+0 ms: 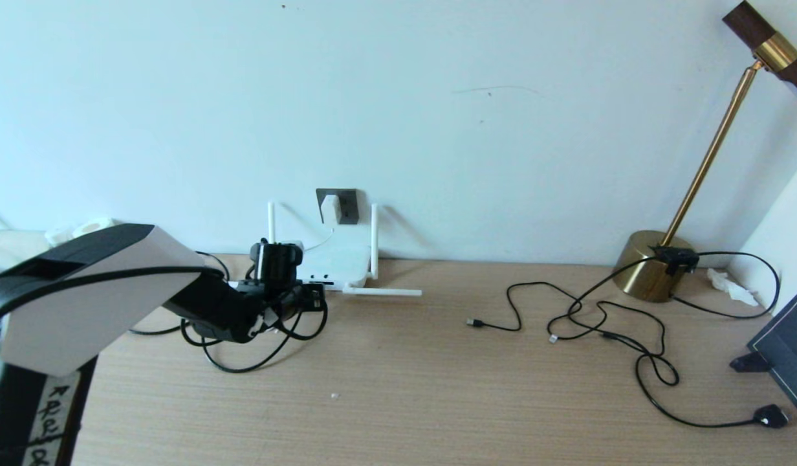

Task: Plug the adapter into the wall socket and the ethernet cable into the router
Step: Plug cable into router interface

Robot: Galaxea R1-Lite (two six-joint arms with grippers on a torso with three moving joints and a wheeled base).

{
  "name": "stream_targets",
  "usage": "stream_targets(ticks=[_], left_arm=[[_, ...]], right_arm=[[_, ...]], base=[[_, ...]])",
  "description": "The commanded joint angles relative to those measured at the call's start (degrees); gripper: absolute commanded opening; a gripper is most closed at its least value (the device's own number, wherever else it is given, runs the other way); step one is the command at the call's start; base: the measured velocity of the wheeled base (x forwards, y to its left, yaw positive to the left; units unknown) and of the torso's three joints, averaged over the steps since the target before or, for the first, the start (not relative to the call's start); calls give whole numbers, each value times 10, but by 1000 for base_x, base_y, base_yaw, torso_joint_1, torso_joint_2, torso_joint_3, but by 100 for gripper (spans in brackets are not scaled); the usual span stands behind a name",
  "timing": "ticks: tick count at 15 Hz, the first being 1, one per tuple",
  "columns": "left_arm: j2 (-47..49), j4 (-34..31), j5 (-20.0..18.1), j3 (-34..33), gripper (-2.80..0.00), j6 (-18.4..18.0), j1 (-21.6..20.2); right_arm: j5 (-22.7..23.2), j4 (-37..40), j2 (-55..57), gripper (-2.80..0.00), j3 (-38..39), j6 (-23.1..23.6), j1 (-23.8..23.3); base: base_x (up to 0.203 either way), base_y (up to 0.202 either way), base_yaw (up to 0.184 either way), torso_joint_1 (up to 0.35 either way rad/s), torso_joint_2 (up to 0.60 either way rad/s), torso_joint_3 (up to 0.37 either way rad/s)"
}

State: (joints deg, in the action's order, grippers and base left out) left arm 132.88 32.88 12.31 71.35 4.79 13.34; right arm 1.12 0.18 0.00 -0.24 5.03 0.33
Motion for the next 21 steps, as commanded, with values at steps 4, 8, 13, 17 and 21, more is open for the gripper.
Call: stream_targets(ticks=[4, 8, 13, 17, 21], left_arm=[[0, 3, 1, 1, -280, 0, -1], [5, 3, 1, 11, -280, 0, -1], [11, 3, 1, 14, -280, 0, -1], [13, 2, 1, 15, -280, 0, -1], [14, 3, 1, 14, -280, 0, -1]], right_arm=[[0, 0, 1, 0, 0, 1, 0], [0, 0, 1, 0, 0, 1, 0], [0, 0, 1, 0, 0, 1, 0], [0, 0, 1, 0, 0, 1, 0], [0, 0, 1, 0, 0, 1, 0]], base=[[0, 0, 0, 0, 0, 0], [0, 0, 0, 0, 0, 0], [0, 0, 0, 0, 0, 0], [0, 0, 0, 0, 0, 0], [0, 0, 0, 0, 0, 0]])
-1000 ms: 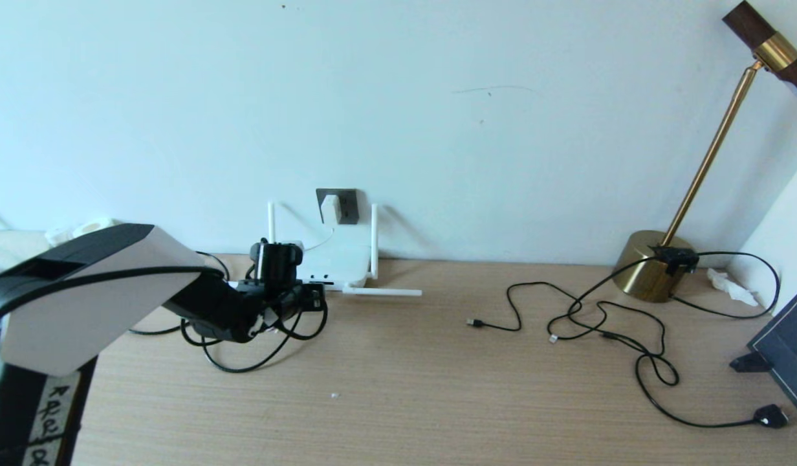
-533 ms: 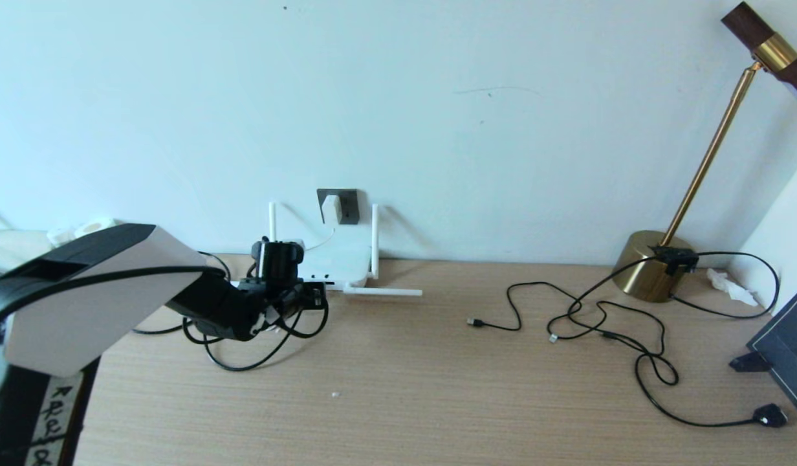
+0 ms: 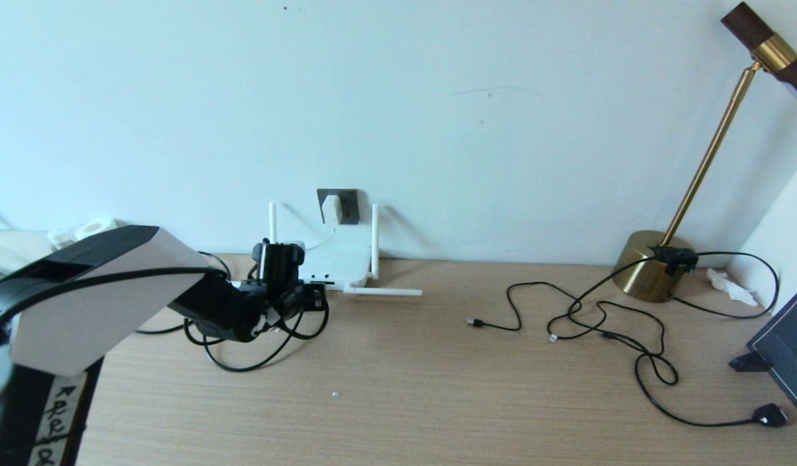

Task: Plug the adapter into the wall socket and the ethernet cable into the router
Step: Plug cable into router interface

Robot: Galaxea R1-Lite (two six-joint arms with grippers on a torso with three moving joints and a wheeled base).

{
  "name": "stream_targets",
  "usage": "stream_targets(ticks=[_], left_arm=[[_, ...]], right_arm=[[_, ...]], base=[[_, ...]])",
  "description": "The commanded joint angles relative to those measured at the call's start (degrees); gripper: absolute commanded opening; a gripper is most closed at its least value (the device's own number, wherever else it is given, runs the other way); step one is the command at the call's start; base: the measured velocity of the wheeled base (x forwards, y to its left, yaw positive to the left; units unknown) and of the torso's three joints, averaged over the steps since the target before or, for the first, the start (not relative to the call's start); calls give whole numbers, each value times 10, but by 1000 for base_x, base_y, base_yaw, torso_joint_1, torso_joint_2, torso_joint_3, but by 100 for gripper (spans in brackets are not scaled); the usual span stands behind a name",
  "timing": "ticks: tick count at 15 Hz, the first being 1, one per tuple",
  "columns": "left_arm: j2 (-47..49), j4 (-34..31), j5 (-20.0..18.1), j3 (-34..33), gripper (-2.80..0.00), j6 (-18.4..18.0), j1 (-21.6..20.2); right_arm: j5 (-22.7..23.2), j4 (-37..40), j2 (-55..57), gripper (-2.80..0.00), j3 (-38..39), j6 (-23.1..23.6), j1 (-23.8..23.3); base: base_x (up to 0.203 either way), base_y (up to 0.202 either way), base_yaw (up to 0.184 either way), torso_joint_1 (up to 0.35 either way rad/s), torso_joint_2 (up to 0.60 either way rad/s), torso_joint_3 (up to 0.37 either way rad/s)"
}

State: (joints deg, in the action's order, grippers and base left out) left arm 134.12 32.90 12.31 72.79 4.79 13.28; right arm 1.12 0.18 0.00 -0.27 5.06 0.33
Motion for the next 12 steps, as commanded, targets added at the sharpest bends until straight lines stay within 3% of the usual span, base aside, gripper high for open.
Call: stream_targets(ticks=[1, 12], left_arm=[[2, 2, 1, 0, -280, 0, 0], [6, 2, 1, -2, -280, 0, 0]], right_arm=[[0, 0, 1, 0, 0, 0, 0], [0, 0, 1, 0, 0, 0, 0]], base=[[0, 0, 0, 0, 0, 0], [0, 0, 0, 0, 0, 0]])
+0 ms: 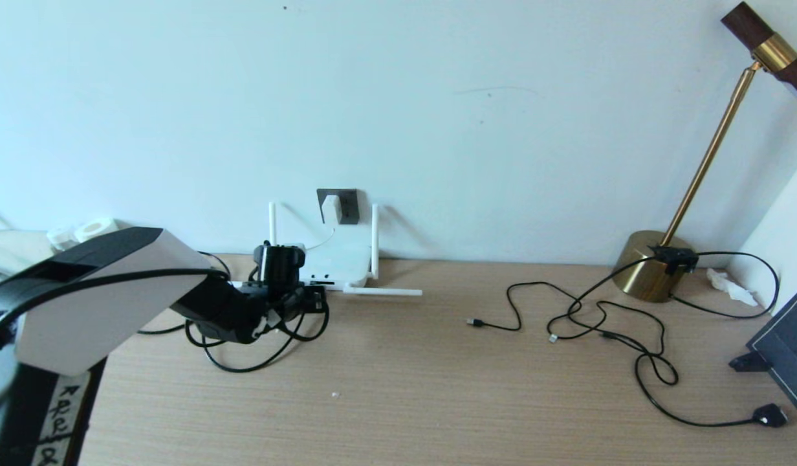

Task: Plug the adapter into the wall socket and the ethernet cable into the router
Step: Plug cable into router interface

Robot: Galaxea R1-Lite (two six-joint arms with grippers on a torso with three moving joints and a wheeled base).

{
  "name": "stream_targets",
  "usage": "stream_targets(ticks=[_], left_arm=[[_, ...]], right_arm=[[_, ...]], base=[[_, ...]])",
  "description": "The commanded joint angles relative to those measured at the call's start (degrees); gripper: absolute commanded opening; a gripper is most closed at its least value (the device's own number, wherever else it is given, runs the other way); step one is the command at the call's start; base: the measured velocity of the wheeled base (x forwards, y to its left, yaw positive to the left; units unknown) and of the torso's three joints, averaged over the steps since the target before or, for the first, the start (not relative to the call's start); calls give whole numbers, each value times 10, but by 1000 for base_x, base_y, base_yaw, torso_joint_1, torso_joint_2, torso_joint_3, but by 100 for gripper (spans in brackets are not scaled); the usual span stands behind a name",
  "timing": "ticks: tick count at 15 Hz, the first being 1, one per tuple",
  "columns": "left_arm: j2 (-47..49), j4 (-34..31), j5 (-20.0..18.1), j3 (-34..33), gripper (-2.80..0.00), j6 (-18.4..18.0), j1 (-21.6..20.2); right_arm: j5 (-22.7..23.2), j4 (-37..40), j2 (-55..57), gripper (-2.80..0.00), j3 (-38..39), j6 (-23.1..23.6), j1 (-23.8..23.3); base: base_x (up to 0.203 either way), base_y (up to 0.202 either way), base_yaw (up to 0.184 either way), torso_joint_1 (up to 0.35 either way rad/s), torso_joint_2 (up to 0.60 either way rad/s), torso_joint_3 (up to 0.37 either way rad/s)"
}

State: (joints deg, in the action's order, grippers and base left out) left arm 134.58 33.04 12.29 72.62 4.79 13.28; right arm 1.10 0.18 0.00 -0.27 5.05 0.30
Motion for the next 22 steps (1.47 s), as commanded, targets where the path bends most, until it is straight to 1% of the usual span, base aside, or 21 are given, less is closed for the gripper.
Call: stream_targets(ticks=[1, 10, 16, 22], left_arm=[[2, 1, 1, 1, -280, 0, 0], [3, 0, 1, 6, -280, -5, 1], [11, -4, 2, 26, -280, -5, 0], [9, -4, 2, 25, -280, -5, 1]], right_arm=[[0, 0, 1, 0, 0, 0, 0], [0, 0, 1, 0, 0, 0, 0], [0, 0, 1, 0, 0, 0, 0], [0, 0, 1, 0, 0, 0, 0]], base=[[0, 0, 0, 0, 0, 0], [0, 0, 0, 0, 0, 0], [0, 0, 0, 0, 0, 0], [0, 0, 0, 0, 0, 0]])
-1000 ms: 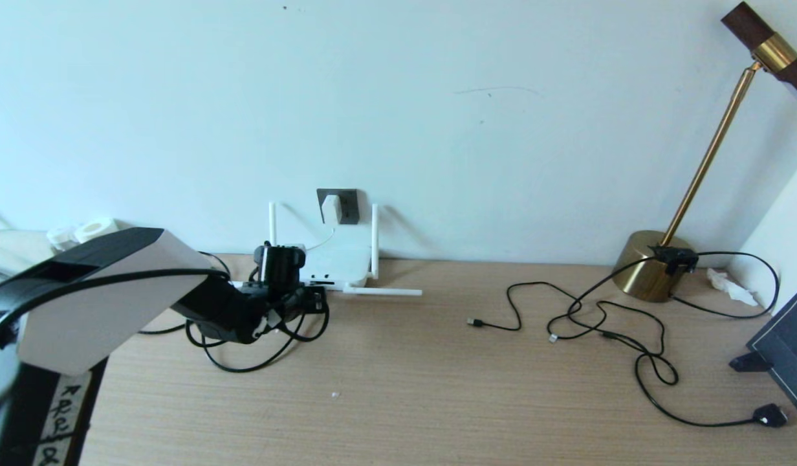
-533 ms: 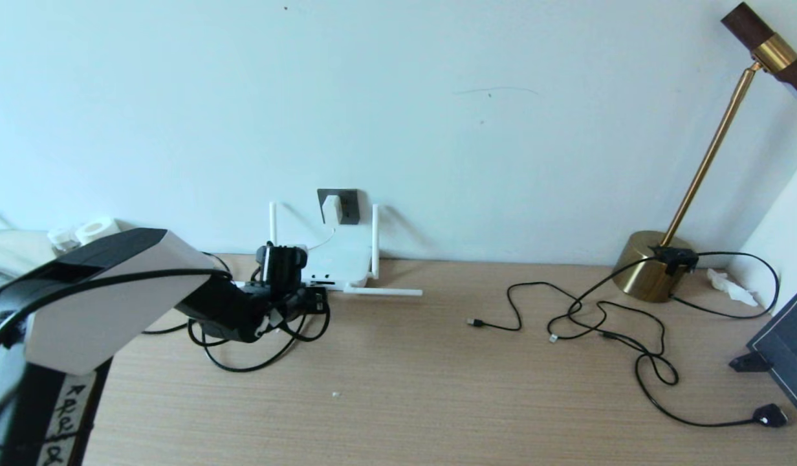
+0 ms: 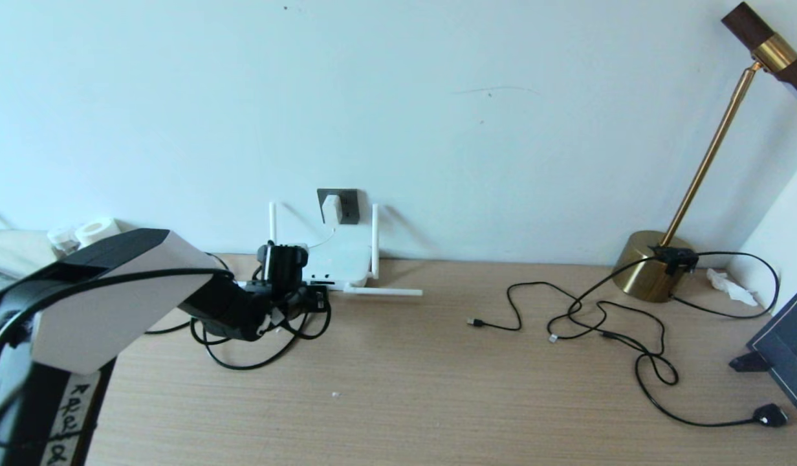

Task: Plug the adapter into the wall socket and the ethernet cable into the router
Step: Plug cable into router interface

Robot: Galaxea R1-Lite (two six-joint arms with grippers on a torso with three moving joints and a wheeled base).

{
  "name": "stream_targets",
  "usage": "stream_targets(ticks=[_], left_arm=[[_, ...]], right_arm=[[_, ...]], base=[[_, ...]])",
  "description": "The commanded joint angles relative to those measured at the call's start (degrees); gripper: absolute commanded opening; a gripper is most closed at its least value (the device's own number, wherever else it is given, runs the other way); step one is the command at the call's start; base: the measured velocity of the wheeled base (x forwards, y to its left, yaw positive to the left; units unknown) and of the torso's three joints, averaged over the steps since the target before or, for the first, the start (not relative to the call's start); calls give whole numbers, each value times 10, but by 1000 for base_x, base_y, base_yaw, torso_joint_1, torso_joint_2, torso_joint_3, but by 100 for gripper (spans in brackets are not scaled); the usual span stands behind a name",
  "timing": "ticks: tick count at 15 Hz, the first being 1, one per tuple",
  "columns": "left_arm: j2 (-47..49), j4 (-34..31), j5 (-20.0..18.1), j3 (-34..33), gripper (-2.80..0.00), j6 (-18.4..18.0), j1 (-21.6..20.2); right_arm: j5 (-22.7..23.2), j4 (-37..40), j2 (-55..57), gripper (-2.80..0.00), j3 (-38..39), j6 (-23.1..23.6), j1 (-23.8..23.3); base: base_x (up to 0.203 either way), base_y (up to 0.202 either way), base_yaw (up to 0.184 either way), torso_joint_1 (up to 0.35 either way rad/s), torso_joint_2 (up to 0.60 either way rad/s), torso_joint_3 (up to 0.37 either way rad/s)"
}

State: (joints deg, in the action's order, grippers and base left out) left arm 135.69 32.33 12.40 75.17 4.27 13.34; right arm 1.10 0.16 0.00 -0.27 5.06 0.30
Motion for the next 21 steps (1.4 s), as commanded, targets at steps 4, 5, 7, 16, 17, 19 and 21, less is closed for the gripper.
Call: stream_targets(ticks=[4, 5, 7, 16, 17, 19, 21], left_arm=[[-3, 4, 1, -1, -280, 0, -1], [-3, 4, 2, -1, -280, 0, -1], [-6, 4, 2, -3, -280, 0, -1], [-26, 6, 2, -26, -280, 0, 0], [-27, 6, 2, -27, -280, 0, 0], [-28, 7, 2, -29, -280, 0, 0], [-29, 7, 2, -30, -280, 0, -1]], right_arm=[[0, 0, 1, 0, 0, 0, 0], [0, 0, 1, 0, 0, 0, 0], [0, 0, 1, 0, 0, 0, 0], [0, 0, 1, 0, 0, 0, 0], [0, 0, 1, 0, 0, 0, 0], [0, 0, 1, 0, 0, 0, 0], [0, 0, 1, 0, 0, 0, 0]], base=[[0, 0, 0, 0, 0, 0], [0, 0, 0, 0, 0, 0], [0, 0, 0, 0, 0, 0], [0, 0, 0, 0, 0, 0], [0, 0, 0, 0, 0, 0], [0, 0, 0, 0, 0, 0], [0, 0, 0, 0, 0, 0]])
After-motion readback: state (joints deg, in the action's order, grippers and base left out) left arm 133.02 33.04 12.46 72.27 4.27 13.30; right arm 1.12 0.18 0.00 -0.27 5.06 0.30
